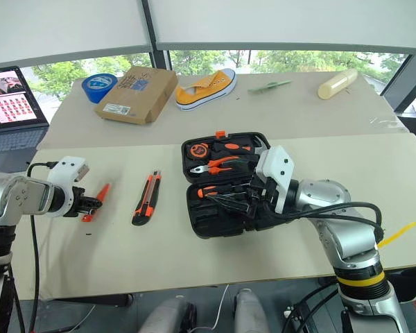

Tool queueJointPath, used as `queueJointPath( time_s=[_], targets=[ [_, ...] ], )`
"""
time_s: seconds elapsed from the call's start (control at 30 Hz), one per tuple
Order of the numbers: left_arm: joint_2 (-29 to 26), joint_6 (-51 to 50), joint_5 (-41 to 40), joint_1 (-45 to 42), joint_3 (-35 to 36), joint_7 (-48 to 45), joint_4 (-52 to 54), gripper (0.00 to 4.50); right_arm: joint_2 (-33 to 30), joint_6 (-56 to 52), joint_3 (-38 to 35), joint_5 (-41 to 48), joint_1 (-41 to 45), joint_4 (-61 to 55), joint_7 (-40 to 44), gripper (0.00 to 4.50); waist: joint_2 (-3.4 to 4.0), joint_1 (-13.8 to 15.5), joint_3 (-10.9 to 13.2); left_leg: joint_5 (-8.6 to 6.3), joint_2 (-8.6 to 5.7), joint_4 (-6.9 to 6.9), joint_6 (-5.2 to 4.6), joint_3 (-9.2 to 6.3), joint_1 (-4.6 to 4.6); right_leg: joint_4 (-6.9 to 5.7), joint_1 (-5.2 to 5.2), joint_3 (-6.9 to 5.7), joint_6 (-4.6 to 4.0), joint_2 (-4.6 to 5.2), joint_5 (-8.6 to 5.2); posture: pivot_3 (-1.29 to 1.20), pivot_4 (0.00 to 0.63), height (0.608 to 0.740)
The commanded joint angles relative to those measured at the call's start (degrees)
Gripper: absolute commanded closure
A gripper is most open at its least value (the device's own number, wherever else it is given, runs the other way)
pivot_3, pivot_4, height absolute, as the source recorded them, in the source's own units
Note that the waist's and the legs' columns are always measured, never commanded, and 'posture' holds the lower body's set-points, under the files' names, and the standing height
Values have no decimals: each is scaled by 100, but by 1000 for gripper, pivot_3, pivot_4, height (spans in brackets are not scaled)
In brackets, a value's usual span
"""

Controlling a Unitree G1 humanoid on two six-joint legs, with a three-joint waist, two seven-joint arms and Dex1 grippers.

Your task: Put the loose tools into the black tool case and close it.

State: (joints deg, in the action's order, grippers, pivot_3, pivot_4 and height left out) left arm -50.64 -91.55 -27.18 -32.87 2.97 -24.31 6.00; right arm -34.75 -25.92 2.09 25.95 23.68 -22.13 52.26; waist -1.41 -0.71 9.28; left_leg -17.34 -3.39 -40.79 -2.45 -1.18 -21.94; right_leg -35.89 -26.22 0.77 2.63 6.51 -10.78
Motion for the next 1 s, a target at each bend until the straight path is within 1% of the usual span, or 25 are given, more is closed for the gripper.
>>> queueJointPath(
  time_s=[0.03, 0.07, 0.17, 0.27, 0.33, 0.43, 0.5, 0.57, 0.67, 0.7, 0.73, 0.77, 0.87, 1.0],
  targets=[
    [-54, -29, 39, 108, -37, -21, 59, 4086, -67, 156, -40, -5, 76, -1, 83, 0, 0, 0, 0, 0, 0, 1, 0, 0, 1, 0, 0, 0, 0, 0, 0, 0, 150, 735],
    [-82, 27, 59, 100, -56, -43, 41, 4086, -89, 155, -48, -11, 68, 8, 94, 0, 0, -1, 0, 0, 0, 1, 0, 0, 1, 0, 0, 0, 0, 0, 0, 0, 150, 735],
    [-386, 843, 178, -62, -436, -417, -69, 4086, -338, -68, -195, 83, -101, -6, 187, 0, 0, 3, 0, 0, -1, 0, 0, 0, 0, 0, 0, 0, 0, 0, 0, 0, 150, 735],
    [-612, 2560, 420, -527, -991, -1437, -87, 4086, -873, -348, -444, 255, -578, -219, 444, 0, -3, 88, 2, 1, -2, -1, 2, -3, -7, 4, 0, -7, 0, 4, 0, 0, 150, 735],
    [-566, 3187, 419, -824, -1217, -2067, -157, 4086, -1151, -394, -633, 277, -885, -319, 523, 0, -6, 157, 3, 1, -4, -8, 2, -7, -20, 10, -1, -14, 0, 8, 0, 0, 150, 735],
    [-369, 4127, 400, -1250, -1603, -3162, -183, 4086, -1440, -383, -949, 224, -1318, -396, 513, 0, -6, 147, 3, 0, -12, -17, 1, -5, -25, 11, 0, -9, -1, 13, 1, 0, 150, 735],
    [-54, 4723, 510, -1613, -1979, -3787, -297, 4086, -1535, -328, -1169, 104, -1589, -405, 367, 0, -6, 148, 3, 0, -11, -16, -1, -3, -20, 11, 6, -9, 0, 13, 1, 0, 150, 735],
    [419, 5104, 718, -2010, -2405, -4199, -582, 4086, -1530, -358, -1393, 45, -1801, -419, 148, 0, -6, 156, 3, -2, -11, -18, -5, -4, -22, 12, 9, -14, 0, 11, 1, 0, 150, 735],
    [1133, 5251, 1137, -2609, -3192, -4676, -1063, 4086, -1464, -403, -1670, -31, -2128, -555, -137, 0, -8, 144, 4, -6, -12, -31, -16, 0, -26, 8, 11, -10, 2, 8, 1, 0, 150, 735],
    [1281, 5276, 1251, -2733, -3351, -4775, -1193, 4086, -1449, -413, -1709, -40, -2191, -597, -199, 0, -8, 142, 4, -7, -11, -33, -18, 0, -27, 8, 12, -10, 2, 6, 1, 0, 150, 735],
    [1472, 5246, 1377, -2877, -3509, -4816, -1377, 4086, -1425, -430, -1748, -35, -2269, -671, -275, 0, -8, 123, 4, -9, -11, -39, -23, 1, -30, 8, 11, -10, 2, 3, 1, 0, 150, 735],
    [1807, 5083, 1549, -3080, -3721, -4730, -1684, 4086, -1379, -467, -1841, -3, -2415, -819, -366, 0, -8, 110, 4, -14, -8, -42, -30, 3, -29, 7, 11, -7, 3, 0, 1, 0, 150, 735],
    [2462, 4708, 1838, -3434, -4064, -4633, -2284, 4086, -1284, -535, -2029, 43, -2706, -1096, -573, 0, -9, 130, 5, -24, -6, -51, -49, 1, -30, 3, 13, -5, 6, -5, -1, 0, 150, 735],
    [2861, 4409, 1943, -3595, -4095, -4746, -2629, 4086, -1214, -562, -2111, 72, -2823, -1198, -736, 0, -8, 87, 5, -39, -5, -82, -75, 7, -36, 1, 14, 3, 13, -8, -2, 0, 150, 735]
  ],
)
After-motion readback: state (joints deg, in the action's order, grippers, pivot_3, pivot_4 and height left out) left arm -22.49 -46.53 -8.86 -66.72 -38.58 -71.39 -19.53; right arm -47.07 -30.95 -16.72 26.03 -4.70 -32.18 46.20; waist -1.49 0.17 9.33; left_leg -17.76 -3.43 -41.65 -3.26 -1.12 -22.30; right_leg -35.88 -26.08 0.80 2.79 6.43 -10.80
